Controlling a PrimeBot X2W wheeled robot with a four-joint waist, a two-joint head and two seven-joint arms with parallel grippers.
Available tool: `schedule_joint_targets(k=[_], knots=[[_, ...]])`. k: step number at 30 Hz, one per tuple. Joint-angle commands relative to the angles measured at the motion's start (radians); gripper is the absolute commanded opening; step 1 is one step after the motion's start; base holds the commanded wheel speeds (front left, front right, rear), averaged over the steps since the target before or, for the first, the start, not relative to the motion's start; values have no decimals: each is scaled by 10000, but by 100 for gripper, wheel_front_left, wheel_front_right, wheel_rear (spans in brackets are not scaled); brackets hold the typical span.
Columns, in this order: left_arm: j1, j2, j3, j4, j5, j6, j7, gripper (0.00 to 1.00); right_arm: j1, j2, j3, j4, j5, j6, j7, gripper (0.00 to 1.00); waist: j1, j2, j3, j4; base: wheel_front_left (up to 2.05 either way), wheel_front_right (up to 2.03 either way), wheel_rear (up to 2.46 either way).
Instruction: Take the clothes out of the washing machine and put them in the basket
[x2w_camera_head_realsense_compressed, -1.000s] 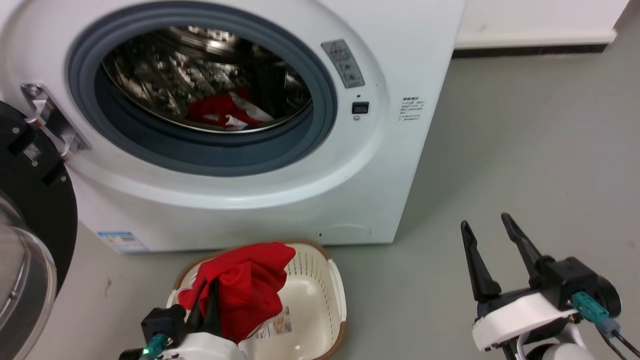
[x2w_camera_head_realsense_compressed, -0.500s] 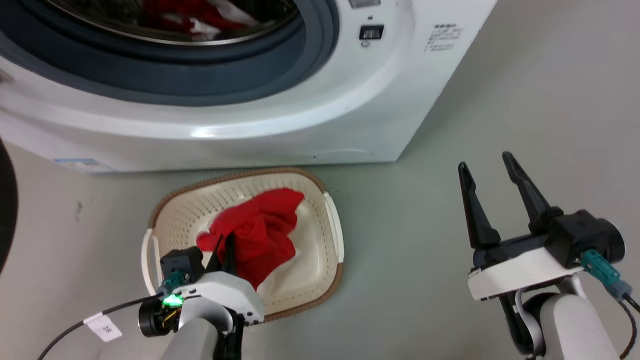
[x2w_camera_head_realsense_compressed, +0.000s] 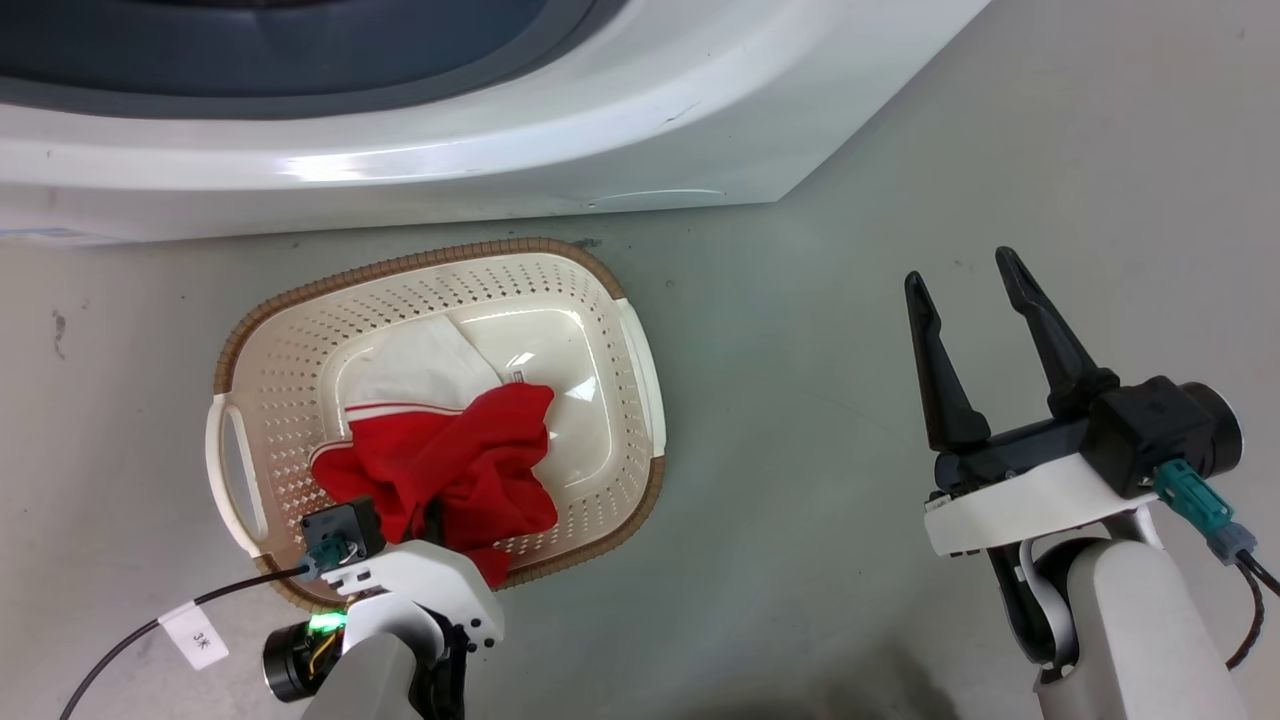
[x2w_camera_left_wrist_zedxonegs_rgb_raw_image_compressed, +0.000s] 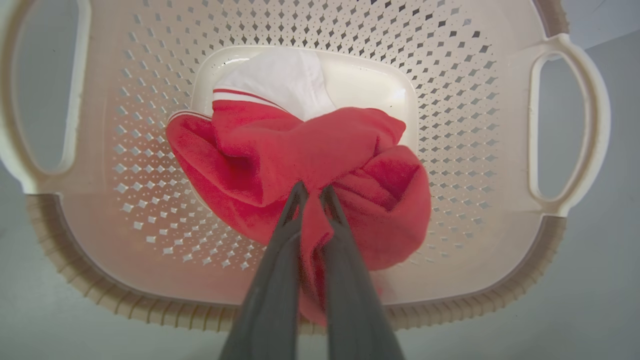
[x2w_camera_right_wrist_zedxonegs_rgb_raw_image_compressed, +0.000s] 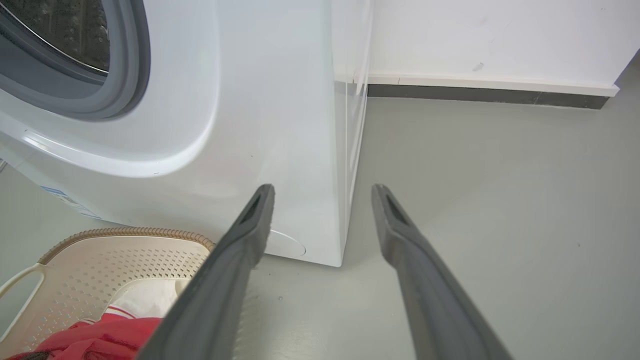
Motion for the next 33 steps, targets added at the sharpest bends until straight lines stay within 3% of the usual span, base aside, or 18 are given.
schedule_joint_targets(k=[1, 4, 5, 7, 12, 14, 21, 27, 33], knots=[[-85, 5, 11, 73, -82, 18, -25, 0, -166, -2, 1, 67, 13, -7, -71, 100, -2, 0, -1, -18, 0, 0, 0], [80, 5, -39, 301, -387, -37, -25, 3, -170, -2, -27, 265, 13, -7, -115, 100, -2, 0, -206, 30, 0, 0, 0], [154, 5, -57, 358, -472, -50, -25, 32, -159, -2, -34, 320, 2, -5, -122, 100, -2, 0, -326, 49, 0, 0, 0], [310, 5, -127, 506, -620, -48, -25, 100, -78, -2, -47, 422, -29, -7, -141, 100, -2, 0, -624, 80, 0, 0, 0], [784, 3, -175, 638, -847, -81, -25, 100, 357, -4, -128, 700, -66, -5, -137, 100, -2, 0, -1764, 146, 0, 0, 0], [1335, 3, -97, 559, -804, -139, -26, 100, 789, -2, -200, 769, -70, -7, -19, 100, -2, 0, -2787, 147, 0, 0, 0], [2342, 6, 561, -753, -19, -102, -24, 100, 1674, -2, -336, 555, 25, -7, 288, 100, -2, 0, -4310, 153, 0, 0, 0], [2859, 5, 1122, -2354, 714, -264, -26, 100, 2231, -4, -455, 149, 18, -7, 562, 100, -2, 0, -4991, 306, 0, 0, 0], [2713, 5, 923, -3954, 1258, -263, -26, 100, 2562, -2, -590, -210, 39, -5, 732, 100, -2, 0, -5248, 621, 0, 0, 0]])
